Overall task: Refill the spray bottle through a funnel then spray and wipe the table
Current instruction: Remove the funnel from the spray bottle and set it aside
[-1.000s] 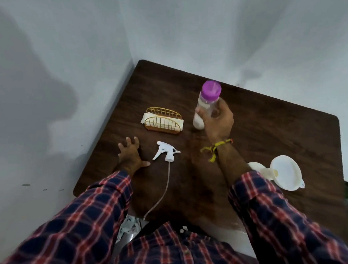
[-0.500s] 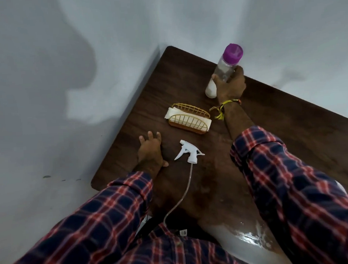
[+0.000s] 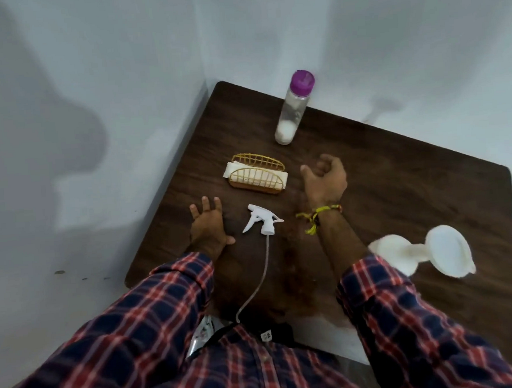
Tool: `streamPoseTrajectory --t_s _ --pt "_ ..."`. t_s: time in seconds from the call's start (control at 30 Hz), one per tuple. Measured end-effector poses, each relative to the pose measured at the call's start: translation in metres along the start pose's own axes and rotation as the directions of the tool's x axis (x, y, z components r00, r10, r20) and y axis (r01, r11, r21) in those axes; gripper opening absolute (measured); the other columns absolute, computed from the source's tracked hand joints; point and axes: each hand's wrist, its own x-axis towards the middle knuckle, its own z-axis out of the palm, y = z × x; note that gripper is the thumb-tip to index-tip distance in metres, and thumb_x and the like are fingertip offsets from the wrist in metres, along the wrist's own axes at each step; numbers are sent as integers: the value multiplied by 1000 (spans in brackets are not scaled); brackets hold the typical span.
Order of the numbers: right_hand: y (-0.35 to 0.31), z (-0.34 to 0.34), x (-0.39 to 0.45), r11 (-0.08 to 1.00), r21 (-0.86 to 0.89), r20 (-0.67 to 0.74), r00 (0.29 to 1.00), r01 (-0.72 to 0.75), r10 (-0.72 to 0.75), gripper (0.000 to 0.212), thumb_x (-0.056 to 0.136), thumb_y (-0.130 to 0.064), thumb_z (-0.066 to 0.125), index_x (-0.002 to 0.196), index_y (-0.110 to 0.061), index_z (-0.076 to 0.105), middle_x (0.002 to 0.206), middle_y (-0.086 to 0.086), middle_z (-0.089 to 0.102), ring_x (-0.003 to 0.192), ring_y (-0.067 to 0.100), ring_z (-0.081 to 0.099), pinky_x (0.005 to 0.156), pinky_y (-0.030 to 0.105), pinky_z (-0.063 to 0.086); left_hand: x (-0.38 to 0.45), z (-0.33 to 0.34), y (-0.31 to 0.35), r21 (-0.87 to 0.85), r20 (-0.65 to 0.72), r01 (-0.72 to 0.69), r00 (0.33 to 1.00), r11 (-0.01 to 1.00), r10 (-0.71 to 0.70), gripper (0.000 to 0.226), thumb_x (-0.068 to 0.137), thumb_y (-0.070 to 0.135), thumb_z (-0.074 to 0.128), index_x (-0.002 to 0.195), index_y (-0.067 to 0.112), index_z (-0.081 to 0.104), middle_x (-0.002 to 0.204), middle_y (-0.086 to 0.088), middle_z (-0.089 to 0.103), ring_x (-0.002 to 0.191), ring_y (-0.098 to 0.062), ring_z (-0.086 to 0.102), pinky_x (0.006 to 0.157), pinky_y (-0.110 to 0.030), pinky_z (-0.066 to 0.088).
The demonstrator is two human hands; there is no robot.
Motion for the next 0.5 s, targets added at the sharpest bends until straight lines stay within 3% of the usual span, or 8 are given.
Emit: streamPoseTrajectory --t_s 0.17,0.27,0.33,0.4,0.47,0.5 --pt "31 -51 -54 999 -53 43 999 -9 11 20 80 -16 76 99 -12 72 90 2 73 80 11 66 77 27 56 -15 3 4 1 -49 0 999 1000 0 112 77 34 80 156 21 3 163 -12 -1 147 -43 5 112 -52 33" --pt "47 -81 -79 996 -80 16 999 41 -40 3 81 -17 74 84 -15 74 78 -4 72 73 10 66 76 34 57 -37 12 12 -20 -219 -54 974 998 48 80 87 24 71 152 16 26 152 -17 34 136 -39 37 107 -47 42" --pt "52 -98 -89 995 -70 -7 997 73 -74 4 83 -18 73 80 -15 72 74 -4 70 70 10 65 73 34 57 -50 23 18 -118 -380 -140 921 983 86 59 92 16 62 146 13 38 138 -15 52 127 -33 49 103 -43 43" --pt "54 -118 -98 990 -72 -43 991 121 -124 12 85 -24 72 77 -16 68 72 -4 68 68 11 63 70 32 55 -65 38 31 -91 -526 -317 820 944 225 50 91 11 60 139 10 47 132 -13 57 122 -30 52 101 -40 43" --pt "53 -136 -102 971 -96 -74 971 219 -226 19 86 -28 72 74 -15 65 70 -4 66 66 11 60 66 30 52 -75 53 47 -47 -564 -493 731 869 384 44 90 10 62 133 5 55 128 -14 60 119 -30 55 103 -39 42" --pt "52 -147 -103 958 -102 -90 957 267 -276 17 85 -27 72 76 -14 66 72 -3 67 66 11 60 66 29 51 -79 61 57 -44 -542 -545 717 837 438 43 90 12 64 131 5 57 128 -14 61 120 -29 55 104 -39 41"
